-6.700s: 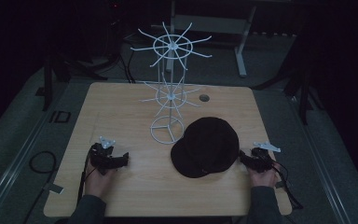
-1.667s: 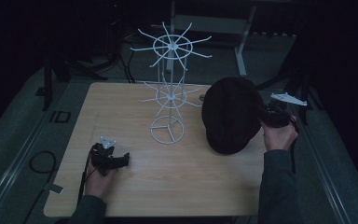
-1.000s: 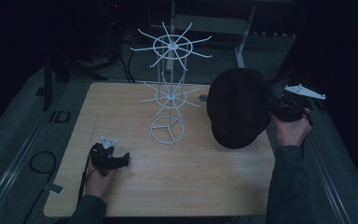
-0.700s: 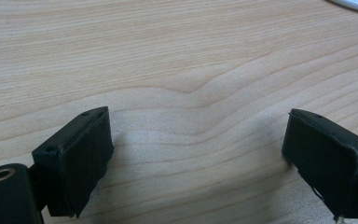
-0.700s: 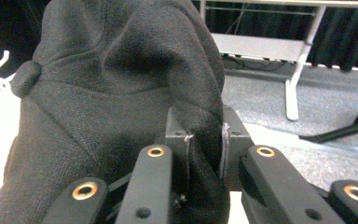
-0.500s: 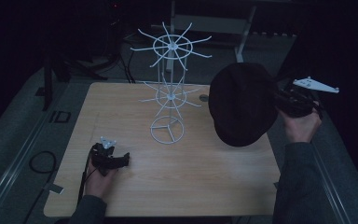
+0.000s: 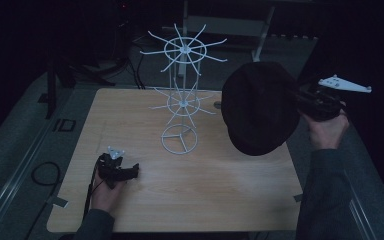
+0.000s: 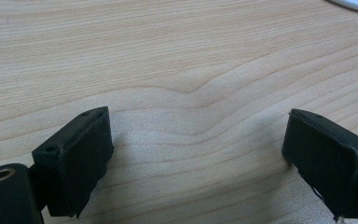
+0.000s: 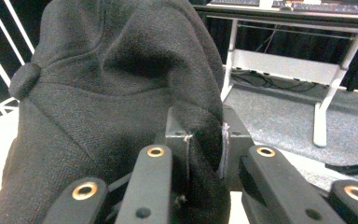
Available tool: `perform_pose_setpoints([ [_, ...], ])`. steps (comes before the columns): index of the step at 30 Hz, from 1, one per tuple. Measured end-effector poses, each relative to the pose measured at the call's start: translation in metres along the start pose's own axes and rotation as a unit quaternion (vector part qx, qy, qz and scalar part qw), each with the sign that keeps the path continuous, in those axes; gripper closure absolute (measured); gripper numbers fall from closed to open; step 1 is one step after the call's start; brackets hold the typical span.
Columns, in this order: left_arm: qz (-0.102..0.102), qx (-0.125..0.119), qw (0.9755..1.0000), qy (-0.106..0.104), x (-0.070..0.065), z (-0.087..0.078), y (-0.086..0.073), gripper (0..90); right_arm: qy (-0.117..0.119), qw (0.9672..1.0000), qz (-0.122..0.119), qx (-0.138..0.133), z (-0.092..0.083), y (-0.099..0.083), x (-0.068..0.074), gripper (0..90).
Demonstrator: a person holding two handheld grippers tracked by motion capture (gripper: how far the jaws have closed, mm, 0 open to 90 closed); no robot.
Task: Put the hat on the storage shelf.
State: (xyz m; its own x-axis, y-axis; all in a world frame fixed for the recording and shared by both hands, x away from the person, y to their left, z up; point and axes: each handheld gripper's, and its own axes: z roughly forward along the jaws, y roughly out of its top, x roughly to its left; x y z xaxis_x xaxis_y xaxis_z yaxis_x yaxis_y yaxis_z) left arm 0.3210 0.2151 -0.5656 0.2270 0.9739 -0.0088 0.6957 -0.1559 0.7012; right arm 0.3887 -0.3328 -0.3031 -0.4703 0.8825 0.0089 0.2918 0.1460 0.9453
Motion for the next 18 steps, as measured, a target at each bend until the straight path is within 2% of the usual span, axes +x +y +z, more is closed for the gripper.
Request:
perform_pose_setpoints([
  [6, 0.000, 0.000, 1.0000, 0.000, 0.000, 0.000, 0.000, 8.9, 0.005, 0.9999, -0.007, -0.008, -0.004, 0.006, 0.003, 77.8],
  [18, 0.000, 0.000, 1.0000, 0.000, 0.000, 0.000, 0.000, 8.9, 0.050, 0.9981, -0.004, -0.036, -0.011, 0.015, 0.003, 77.8],
])
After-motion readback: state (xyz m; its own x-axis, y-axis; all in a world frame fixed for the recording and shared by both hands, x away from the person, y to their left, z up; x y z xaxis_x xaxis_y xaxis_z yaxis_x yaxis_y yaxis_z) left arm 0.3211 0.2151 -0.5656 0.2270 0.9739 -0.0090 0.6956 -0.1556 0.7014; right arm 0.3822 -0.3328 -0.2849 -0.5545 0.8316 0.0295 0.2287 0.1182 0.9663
